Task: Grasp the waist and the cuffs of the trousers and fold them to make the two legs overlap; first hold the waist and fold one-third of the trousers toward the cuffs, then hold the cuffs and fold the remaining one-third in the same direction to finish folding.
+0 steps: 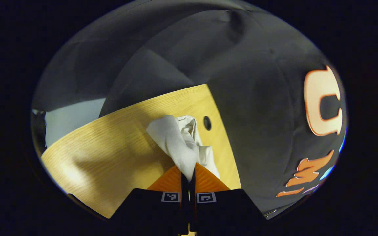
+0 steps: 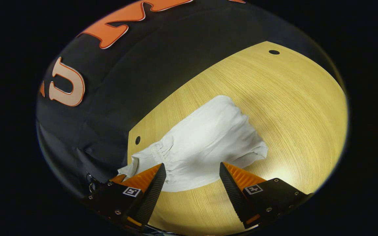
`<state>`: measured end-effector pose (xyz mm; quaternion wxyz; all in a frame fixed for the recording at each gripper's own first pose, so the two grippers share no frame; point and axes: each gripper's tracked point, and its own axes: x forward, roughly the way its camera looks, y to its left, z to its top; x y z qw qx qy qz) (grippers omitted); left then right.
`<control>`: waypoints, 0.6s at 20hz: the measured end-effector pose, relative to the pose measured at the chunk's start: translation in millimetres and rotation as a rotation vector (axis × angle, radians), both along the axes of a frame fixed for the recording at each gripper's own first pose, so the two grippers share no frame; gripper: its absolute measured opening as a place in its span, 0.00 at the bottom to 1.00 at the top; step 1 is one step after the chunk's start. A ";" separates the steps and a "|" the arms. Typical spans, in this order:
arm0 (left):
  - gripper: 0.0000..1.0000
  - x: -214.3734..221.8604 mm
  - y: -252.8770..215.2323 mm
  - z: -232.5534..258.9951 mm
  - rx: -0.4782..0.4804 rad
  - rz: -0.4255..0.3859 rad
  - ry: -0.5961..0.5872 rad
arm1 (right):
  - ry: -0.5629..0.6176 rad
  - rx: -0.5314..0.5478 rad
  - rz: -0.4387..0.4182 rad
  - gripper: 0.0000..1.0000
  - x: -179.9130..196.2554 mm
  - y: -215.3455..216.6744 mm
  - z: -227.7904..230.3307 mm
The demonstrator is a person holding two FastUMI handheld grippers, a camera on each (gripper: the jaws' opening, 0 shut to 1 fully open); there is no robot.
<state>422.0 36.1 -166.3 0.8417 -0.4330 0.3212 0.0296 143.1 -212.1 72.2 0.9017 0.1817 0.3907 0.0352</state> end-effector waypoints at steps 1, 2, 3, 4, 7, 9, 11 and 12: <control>0.04 -2.8 -8.9 17.6 0.025 -0.023 -0.033 | -0.002 0.002 0.002 0.99 -0.2 -4.7 0.7; 0.04 -3.9 -20.9 34.3 0.045 -0.048 -0.063 | -0.008 0.002 0.002 0.98 -0.5 -10.1 4.2; 0.04 -3.3 -33.4 48.0 0.064 -0.072 -0.088 | -0.014 0.002 0.004 0.99 -0.5 -15.7 6.5; 0.04 -3.0 -47.3 61.1 0.079 -0.093 -0.110 | -0.020 0.000 0.005 0.98 0.3 -20.9 8.1; 0.04 -5.5 -89.3 92.4 0.113 -0.142 -0.160 | -0.029 -0.003 0.013 0.98 -0.3 -42.3 15.6; 0.04 -7.1 -118.9 105.9 0.145 -0.175 -0.179 | -0.036 0.002 0.013 0.98 -1.5 -55.8 21.5; 0.04 -5.1 -149.0 114.6 0.179 -0.200 -0.193 | -0.038 0.019 0.008 0.98 -0.2 -71.4 29.5; 0.04 -5.5 -163.7 118.8 0.192 -0.211 -0.198 | -0.039 0.026 0.006 0.98 -1.1 -80.9 31.3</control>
